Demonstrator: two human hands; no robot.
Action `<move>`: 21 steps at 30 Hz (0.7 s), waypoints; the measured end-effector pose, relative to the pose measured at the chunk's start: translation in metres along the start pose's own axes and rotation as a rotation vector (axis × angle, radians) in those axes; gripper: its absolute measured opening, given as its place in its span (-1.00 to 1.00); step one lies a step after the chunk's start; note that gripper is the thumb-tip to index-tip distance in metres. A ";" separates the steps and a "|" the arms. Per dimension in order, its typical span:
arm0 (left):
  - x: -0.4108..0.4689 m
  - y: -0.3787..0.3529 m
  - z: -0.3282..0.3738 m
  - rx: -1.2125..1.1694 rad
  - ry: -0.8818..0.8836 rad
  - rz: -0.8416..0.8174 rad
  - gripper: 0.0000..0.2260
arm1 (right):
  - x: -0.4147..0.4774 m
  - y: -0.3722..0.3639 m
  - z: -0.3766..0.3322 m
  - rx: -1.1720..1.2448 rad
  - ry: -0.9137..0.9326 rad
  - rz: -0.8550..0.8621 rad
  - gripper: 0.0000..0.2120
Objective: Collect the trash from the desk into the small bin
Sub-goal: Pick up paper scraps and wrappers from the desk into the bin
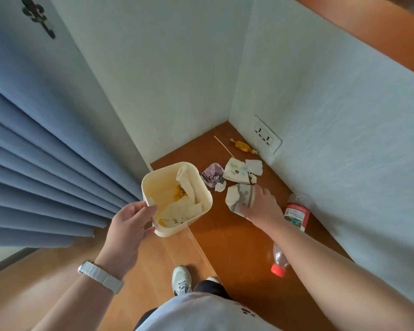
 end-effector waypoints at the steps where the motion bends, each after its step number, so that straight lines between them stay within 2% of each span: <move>1: 0.000 -0.001 -0.001 0.005 0.000 -0.001 -0.84 | 0.002 -0.002 0.001 0.026 -0.024 0.007 -0.27; 5: 0.002 -0.008 -0.004 0.028 0.005 -0.001 -0.81 | 0.003 -0.007 0.005 0.145 -0.099 0.038 -0.14; 7: 0.001 -0.012 -0.005 0.037 0.008 -0.006 -0.82 | 0.002 -0.009 0.008 0.220 -0.130 0.067 -0.14; 11: -0.001 -0.018 -0.002 0.064 0.001 -0.019 -0.83 | -0.001 -0.004 0.008 0.387 -0.144 0.177 -0.38; 15: -0.001 -0.020 0.003 0.061 -0.003 -0.029 -0.82 | -0.005 0.003 -0.001 0.345 -0.086 0.181 -0.71; 18: -0.002 -0.020 0.008 0.054 -0.011 -0.044 -0.83 | -0.012 0.013 -0.010 0.282 -0.051 0.166 -0.81; 21: -0.003 -0.021 0.012 0.050 -0.020 -0.064 -0.84 | -0.022 0.029 -0.024 0.339 0.008 0.203 -0.86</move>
Point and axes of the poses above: each hand's wrist, its own x-axis towards the middle knuckle, its own y-axis out of the back of the hand, z = x × y, the point moved 8 cm from there along x, towards the middle knuckle, and after that the axes turned 13 degrees about y, right-handed, at the moved point
